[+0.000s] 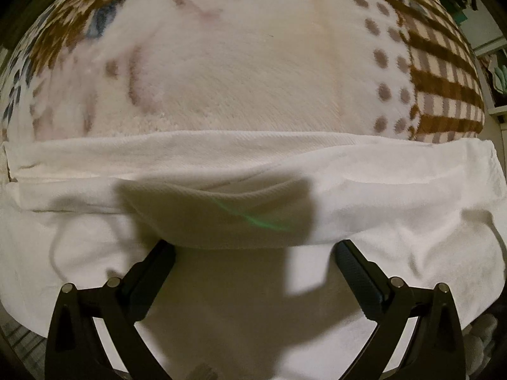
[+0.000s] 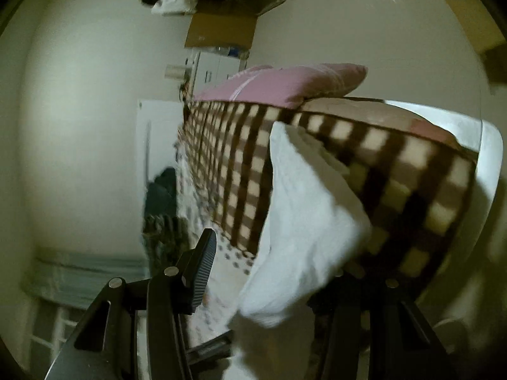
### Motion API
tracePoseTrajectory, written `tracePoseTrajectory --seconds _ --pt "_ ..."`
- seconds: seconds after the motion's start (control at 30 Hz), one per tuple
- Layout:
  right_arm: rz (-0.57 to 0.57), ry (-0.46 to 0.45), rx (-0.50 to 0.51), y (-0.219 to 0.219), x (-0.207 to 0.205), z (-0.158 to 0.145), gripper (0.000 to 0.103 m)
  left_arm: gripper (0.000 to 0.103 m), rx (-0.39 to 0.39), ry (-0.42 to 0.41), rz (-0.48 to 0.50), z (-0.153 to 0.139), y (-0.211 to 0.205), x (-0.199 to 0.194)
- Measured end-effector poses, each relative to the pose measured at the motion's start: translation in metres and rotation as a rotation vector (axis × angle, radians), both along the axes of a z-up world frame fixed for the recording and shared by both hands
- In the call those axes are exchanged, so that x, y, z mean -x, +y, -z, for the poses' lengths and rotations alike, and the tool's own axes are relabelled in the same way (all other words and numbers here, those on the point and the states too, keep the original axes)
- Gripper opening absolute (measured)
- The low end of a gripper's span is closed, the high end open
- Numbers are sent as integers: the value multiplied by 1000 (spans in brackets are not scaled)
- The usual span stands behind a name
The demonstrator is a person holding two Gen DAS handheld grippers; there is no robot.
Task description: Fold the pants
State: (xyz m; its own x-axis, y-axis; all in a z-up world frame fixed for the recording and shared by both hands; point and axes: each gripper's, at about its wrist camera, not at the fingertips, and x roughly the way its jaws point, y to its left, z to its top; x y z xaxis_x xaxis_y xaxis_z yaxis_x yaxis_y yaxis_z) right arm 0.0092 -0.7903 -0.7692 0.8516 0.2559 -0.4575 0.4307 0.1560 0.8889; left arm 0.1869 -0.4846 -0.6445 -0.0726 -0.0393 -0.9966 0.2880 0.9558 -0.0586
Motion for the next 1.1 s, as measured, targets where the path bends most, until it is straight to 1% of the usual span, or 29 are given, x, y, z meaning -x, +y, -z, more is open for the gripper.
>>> tracePoseTrajectory --seconds 0.03,0.1,0.2,0.27,0.3,0.33,0.4,0.43,0.47,0.53,0.57,0.63,0.7,0.77,0.8,0.83,0.87,0.93,1.0,1.1 --pt "-11 28 12 0 -7 5 53 103 -1 1 -2 0 10 -3" --pt "-20 29 7 0 -16 14 53 103 -3 5 -10 4 5 -11" --pt "-38 31 8 0 -25 11 53 103 -5 4 -19 11 5 -25" --pt "-40 35 10 2 -21 5 53 103 -7 3 -23 17 5 -29" --pt "-44 63 28 2 -20 6 53 103 -8 2 -24 19 5 -32" --pt "-44 77 41 6 -15 -1 53 103 -8 2 -26 21 6 -34" --pt "-43 106 67 9 -10 -3 53 103 -8 3 -28 21 7 -32" --pt "-36 109 68 12 -5 -9 53 103 -9 3 -29 21 6 -33" --pt "-24 111 62 13 -2 -10 54 103 -9 4 -29 21 5 -33" --pt "8 93 24 13 3 -11 62 103 -9 4 -30 21 5 -33" --pt "27 82 5 13 5 -12 63 103 -9 3 -30 21 4 -32" --pt "43 85 -11 12 2 -10 64 103 -8 -5 -33 17 5 -25" --pt "35 112 10 13 -8 -10 64 103 -5 -21 -37 16 6 -21" --pt "35 155 32 17 -13 -16 57 103 -2 -35 -40 16 7 -19" --pt "36 188 45 17 -16 -18 39 103 -4 -32 -37 16 7 -20" --pt "31 250 77 19 -18 -19 17 103 -3 -23 -37 16 7 -21" --pt "28 281 99 20 -18 -20 17 103 1 -16 -41 14 8 -22" --pt "41 301 128 24 -13 -27 12 103 19 -18 -62 8 12 -23" --pt "47 312 154 27 -10 -35 9 103 35 -34 -84 -2 21 -26" --pt "52 304 191 35 -6 -56 8 103 71 -59 -107 -22 37 -29"
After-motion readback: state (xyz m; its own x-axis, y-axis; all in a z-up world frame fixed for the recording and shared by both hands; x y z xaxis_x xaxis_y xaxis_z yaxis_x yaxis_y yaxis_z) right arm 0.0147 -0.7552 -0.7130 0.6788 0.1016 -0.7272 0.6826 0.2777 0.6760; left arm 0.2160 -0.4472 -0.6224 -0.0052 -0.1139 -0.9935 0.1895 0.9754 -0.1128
